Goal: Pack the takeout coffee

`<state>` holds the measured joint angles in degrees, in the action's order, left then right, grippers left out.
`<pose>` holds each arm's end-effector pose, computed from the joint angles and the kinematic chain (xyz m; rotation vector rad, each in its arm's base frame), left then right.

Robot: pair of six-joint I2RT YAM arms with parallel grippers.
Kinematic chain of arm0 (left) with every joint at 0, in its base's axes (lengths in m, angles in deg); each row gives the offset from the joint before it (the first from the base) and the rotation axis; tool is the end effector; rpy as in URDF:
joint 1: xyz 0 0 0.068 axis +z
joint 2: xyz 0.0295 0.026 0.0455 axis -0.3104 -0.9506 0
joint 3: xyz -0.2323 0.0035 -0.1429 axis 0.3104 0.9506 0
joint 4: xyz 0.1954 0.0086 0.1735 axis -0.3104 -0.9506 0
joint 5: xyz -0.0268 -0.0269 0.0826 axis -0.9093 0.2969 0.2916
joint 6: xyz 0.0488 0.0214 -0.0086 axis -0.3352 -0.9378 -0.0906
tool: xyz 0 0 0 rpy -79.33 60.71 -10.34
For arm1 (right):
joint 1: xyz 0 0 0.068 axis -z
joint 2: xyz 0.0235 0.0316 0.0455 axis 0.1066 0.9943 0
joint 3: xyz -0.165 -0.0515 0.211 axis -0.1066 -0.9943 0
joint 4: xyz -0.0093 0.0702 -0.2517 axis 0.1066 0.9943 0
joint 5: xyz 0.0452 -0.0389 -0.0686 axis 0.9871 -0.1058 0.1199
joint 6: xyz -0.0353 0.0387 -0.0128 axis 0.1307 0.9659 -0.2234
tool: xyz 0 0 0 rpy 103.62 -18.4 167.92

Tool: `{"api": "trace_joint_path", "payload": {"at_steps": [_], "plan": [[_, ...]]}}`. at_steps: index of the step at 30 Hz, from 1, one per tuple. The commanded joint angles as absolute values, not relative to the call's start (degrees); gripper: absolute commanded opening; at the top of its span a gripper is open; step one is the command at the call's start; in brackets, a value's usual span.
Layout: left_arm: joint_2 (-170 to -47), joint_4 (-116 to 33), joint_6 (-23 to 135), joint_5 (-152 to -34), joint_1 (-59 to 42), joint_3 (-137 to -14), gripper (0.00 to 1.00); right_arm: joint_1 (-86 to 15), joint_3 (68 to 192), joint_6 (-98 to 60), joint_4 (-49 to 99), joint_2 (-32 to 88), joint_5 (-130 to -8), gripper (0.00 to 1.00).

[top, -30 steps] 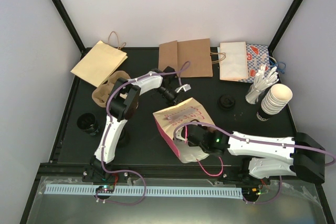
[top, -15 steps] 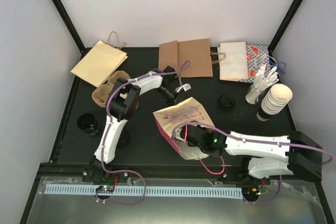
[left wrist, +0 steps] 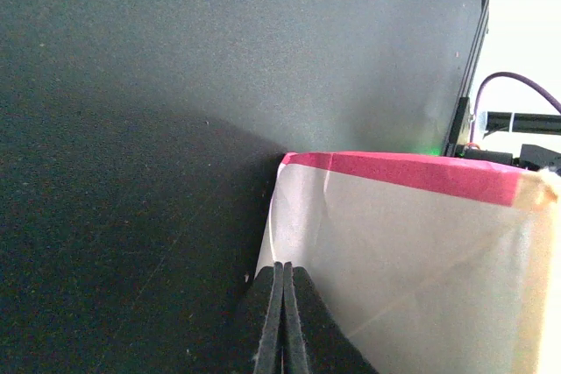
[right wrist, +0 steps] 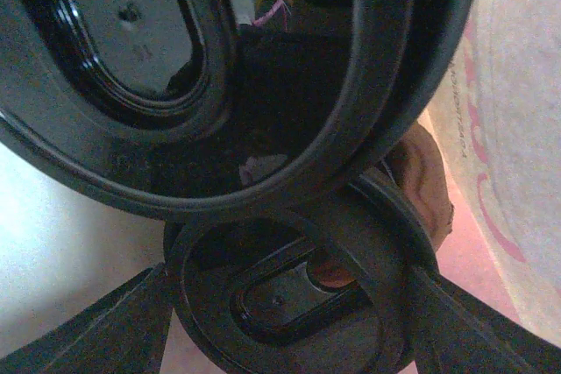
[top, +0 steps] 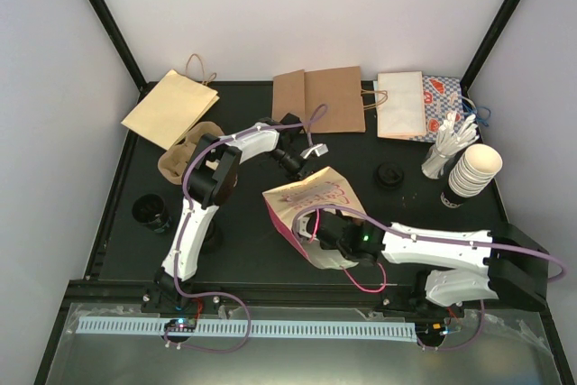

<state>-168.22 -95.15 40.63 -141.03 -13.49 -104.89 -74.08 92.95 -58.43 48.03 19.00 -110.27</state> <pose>0.3701 -0.2623 0.1195 -0.8463 -2.4929 1.3964 0.1052 0.2080 0.1917 -1.7025 1.6914 -0.4659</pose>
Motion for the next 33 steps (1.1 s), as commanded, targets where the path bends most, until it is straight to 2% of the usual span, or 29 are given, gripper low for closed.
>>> {"api": "trace_joint_path", "payload": {"at_steps": [1, 15, 17, 19, 22, 29, 33], "plan": [[-166.65, -98.72, 39.46, -147.45, -15.76, -104.54, 0.02, -72.30, 92.09, -56.70, 51.75, 22.86, -106.38, 0.74], [-166.69, -98.58, 39.62, -147.26, -15.69, -104.34, 0.02, -72.30, 94.57, -54.21, 52.94, 27.02, -105.81, 0.71], [-166.58, -98.28, 40.12, -147.10, -15.61, -104.37, 0.01, -72.30, 95.82, -53.94, 54.54, 25.51, -105.70, 0.74], [-166.44, -97.39, 41.33, -146.93, -15.43, -104.35, 0.02, -72.31, 97.75, -53.37, 57.79, 23.83, -104.78, 0.84], [-166.14, -96.34, 43.04, -146.14, -15.13, -104.51, 0.11, -72.30, 101.63, -52.26, 63.39, 21.72, -100.69, 0.99], [-165.15, -94.52, 45.44, -144.65, -14.65, -104.91, 0.26, -72.26, 108.30, -50.98, 72.93, 19.99, -97.62, 1.00], [-164.35, -94.49, 45.96, -143.46, -14.38, -104.88, 0.38, -72.30, 111.50, -50.58, 76.56, 20.01, -96.55, 1.00]]}}
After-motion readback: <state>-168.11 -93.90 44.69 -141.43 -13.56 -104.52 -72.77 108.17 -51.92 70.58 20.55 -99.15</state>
